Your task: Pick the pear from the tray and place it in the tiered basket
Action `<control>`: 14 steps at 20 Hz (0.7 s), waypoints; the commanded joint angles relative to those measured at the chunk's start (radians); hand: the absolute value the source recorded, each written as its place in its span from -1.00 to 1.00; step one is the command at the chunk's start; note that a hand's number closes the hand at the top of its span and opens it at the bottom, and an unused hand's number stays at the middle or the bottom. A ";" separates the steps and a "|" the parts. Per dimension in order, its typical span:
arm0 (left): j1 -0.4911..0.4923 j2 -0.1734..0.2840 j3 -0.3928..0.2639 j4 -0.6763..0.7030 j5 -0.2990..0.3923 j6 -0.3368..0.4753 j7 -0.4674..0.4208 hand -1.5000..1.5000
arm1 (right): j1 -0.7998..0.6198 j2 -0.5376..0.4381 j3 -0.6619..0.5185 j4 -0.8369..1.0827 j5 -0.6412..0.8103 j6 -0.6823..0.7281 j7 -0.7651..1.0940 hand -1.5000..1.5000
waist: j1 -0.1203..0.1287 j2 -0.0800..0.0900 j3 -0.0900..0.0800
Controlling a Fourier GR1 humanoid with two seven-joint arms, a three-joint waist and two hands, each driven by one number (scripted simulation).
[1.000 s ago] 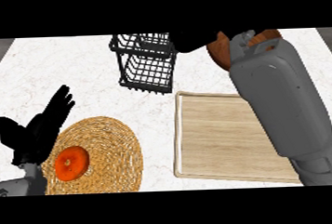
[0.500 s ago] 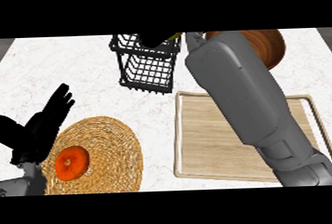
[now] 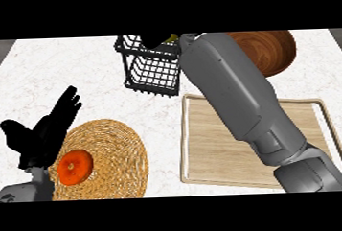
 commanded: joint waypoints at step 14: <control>0.007 0.007 0.007 -0.001 0.016 -0.047 -0.013 0.00 | -0.125 0.006 0.018 0.315 -0.114 -0.347 -0.171 -1.00 | 0.027 0.005 0.000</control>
